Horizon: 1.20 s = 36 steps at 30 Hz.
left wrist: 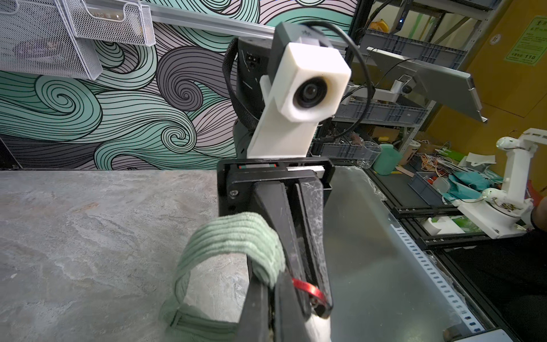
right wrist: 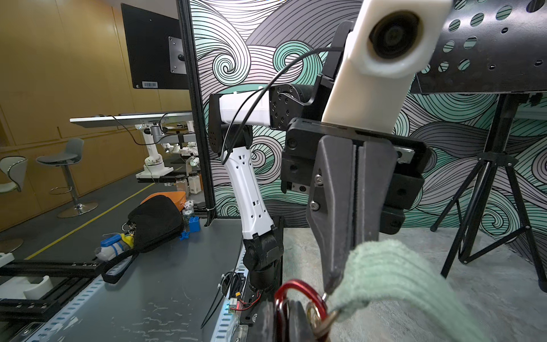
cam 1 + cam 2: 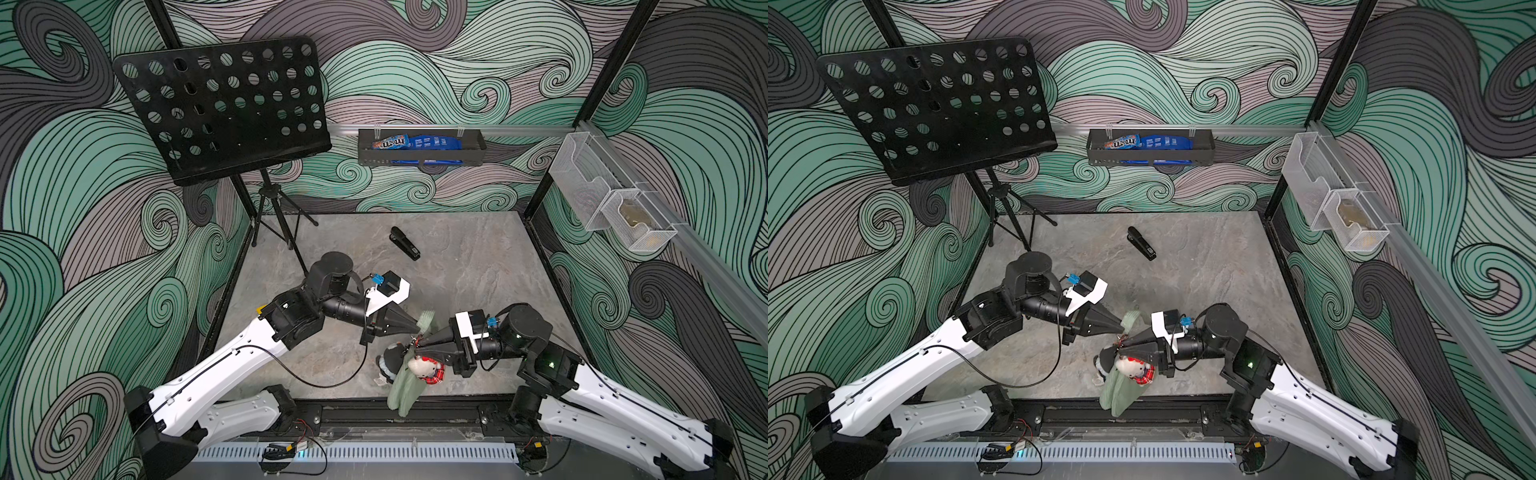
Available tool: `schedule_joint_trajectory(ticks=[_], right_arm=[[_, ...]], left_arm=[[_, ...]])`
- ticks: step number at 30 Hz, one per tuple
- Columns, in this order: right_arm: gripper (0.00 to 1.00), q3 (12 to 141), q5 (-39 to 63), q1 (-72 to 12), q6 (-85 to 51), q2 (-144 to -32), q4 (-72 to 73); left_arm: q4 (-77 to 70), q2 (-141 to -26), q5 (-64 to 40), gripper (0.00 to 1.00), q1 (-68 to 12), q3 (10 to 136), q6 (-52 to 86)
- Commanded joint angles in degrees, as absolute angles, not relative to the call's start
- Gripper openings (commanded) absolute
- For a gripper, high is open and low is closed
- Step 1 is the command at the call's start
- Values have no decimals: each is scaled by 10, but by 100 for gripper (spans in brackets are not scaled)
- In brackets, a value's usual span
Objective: Remove the decoration from the bag
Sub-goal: Remove the decoration item from the bag.
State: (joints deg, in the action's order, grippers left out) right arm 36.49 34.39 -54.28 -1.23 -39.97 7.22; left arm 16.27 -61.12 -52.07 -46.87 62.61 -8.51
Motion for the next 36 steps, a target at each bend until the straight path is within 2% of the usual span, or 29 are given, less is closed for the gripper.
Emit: schedule_joint_trajectory(ticks=[1,9,15,23,25,26,28,31,36], right_arm=[[9,399,358,-547,-1,-398,139],[9,398,359,-536,0,-406,145],[9,390,346,-516,-5,-405,136],[10,388,200,-457,-36,-400,73],[18,393,137,-441,-46,-403,46],[18,398,95,-433,-51,-407,28],[8,402,26,-420,-61,-417,-2],[9,398,-47,-389,-92,-450,-31],[16,365,-19,-303,-152,-500,-25]], left_arm=[[140,-635,-451,0,-474,607,-87],[103,-632,-389,0,-480,575,-67],[107,-607,-186,0,-475,572,-10],[235,-583,69,0,-462,643,41],[271,-576,126,0,-461,660,49],[286,-571,142,0,-461,666,54],[306,-559,153,0,-461,674,55],[323,-544,156,0,-461,676,64],[324,-530,153,0,-461,664,71]])
